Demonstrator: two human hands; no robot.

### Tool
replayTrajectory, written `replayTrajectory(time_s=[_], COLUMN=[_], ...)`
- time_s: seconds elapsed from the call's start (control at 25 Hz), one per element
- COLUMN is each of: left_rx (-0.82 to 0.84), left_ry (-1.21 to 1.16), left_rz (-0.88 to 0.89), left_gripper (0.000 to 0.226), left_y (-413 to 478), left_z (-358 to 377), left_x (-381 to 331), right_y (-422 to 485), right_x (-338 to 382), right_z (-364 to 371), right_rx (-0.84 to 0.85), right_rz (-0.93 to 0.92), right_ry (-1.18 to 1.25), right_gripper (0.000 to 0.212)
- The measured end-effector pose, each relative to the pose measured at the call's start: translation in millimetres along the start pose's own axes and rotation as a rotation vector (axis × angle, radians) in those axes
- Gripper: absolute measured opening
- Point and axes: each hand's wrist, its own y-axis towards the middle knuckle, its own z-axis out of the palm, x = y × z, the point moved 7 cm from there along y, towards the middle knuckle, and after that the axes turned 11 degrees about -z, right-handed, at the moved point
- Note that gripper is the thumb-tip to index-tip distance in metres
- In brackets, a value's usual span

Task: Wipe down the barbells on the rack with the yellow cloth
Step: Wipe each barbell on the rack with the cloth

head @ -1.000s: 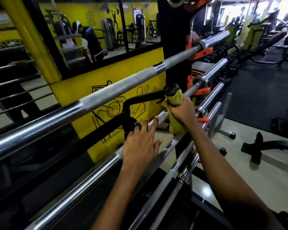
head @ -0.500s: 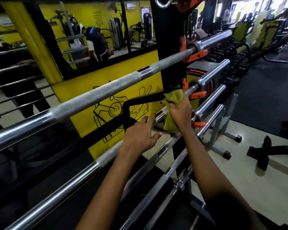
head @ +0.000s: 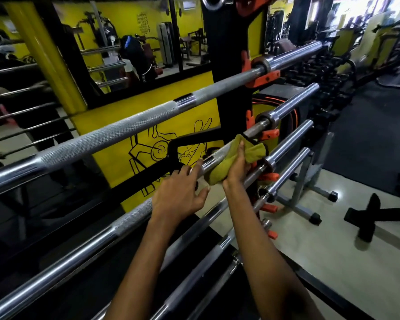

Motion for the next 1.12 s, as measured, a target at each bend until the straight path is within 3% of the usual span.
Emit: replayTrajectory(time_s=[0.08, 0.12, 0.28, 0.4, 0.52, 0.68, 0.88, 1.04, 1.12], left_rx=[-0.006, -0.016, -0.015, 0.015, 0.053, 0.062, 0.047, 0.153, 0.162], left_ry=[-0.031, -0.044, -0.030, -0.074, -0.063, -0.055, 0.000, -0.051, -0.067], left_rz=[-0.013, -0.018, -0.050, -0.111, -0.125, -0.106, -0.135, -0.055, 0.020], left_gripper=[0.073, 0.071, 0.070, 0.066, 0.063, 0.067, 0.077, 0.079, 0.076], left_y=[1.2, 1.3, 1.0, 7.6, 24.7, 38.7, 39.0, 63.6, 74.5], left_z=[-2.3, -2.6, -1.2, -4.1, -3.2, 4.3, 13.1, 24.4, 26.6], left_x=[0.2, 0.0, 0.5, -11.3, -32.7, -38.9, -40.5, -49.6, -55.7], right_y=[-7.9, -6.3, 5.1, 14.3, 40.9, 70.4, 65.5, 74.7, 72.0], right_x=[23.7, 31.8, 53.6, 65.0, 69.2, 79.1, 64.1, 70.6, 76.9], right_z=[-1.6, -3.2, -6.3, 23.0, 45.0, 34.1, 15.0, 16.0, 19.3], right_rx=[-0.037, -0.010, 0.181, 0.396, 0.503, 0.252, 0.359, 0.294, 0.301], right_rz=[-0.123, -0.183, -0.232, -0.623, -0.752, -0.678, -0.685, -0.558, -0.549], right_ry=[-0.145, -0.236, -0.812, -1.068, -1.095, -0.964, -0.964, -0.926, -0.873], right_gripper=[0.037, 0.038, 0.096, 0.106, 0.094, 0.089, 0.081, 0.082, 0.065])
